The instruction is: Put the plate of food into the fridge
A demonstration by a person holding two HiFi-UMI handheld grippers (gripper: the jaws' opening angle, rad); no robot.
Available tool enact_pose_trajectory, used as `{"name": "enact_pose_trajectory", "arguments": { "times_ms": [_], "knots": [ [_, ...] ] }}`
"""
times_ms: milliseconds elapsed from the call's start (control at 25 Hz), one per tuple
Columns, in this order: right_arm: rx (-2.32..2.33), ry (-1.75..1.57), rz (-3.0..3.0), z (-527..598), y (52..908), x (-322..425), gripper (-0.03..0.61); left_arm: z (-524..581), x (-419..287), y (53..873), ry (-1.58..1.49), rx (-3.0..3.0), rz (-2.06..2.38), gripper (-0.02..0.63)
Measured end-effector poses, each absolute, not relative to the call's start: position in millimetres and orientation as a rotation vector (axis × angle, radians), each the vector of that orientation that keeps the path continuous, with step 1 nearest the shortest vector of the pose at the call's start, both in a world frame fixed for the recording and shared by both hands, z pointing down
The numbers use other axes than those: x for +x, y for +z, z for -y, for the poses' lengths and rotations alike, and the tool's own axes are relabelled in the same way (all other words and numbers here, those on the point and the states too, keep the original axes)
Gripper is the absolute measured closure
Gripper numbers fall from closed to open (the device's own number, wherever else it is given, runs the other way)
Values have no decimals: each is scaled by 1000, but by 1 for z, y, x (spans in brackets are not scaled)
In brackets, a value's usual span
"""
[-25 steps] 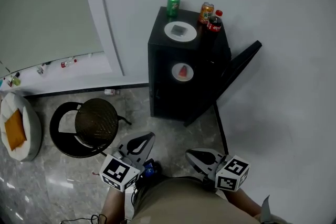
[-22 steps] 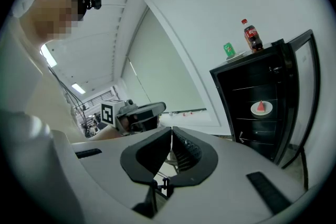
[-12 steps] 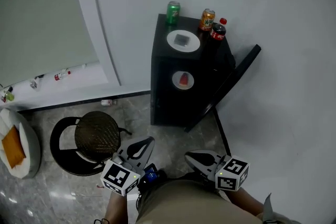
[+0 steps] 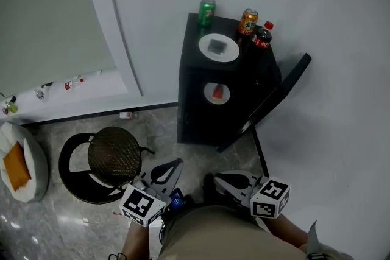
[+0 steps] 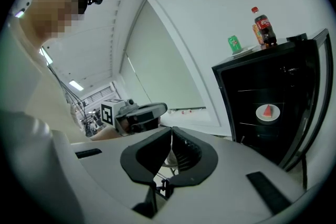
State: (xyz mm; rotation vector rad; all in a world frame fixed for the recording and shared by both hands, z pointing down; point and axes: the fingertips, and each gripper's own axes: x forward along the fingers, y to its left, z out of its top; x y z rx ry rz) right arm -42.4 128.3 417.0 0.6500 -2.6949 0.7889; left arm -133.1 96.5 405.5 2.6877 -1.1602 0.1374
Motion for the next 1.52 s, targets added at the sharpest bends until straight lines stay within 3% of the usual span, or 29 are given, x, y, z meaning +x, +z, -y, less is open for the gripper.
{"name": "enact_pose_trajectory", "arguments": {
  "times_ms": [1000, 1520],
  "knots": [
    [422, 916, 2827, 0, 414, 37, 557, 41, -32, 370, 355, 2768, 1365, 603],
    [336, 922, 2920, 49, 404, 64, 557, 116, 4, 356, 905, 3066, 1451, 601]
  ]
}}
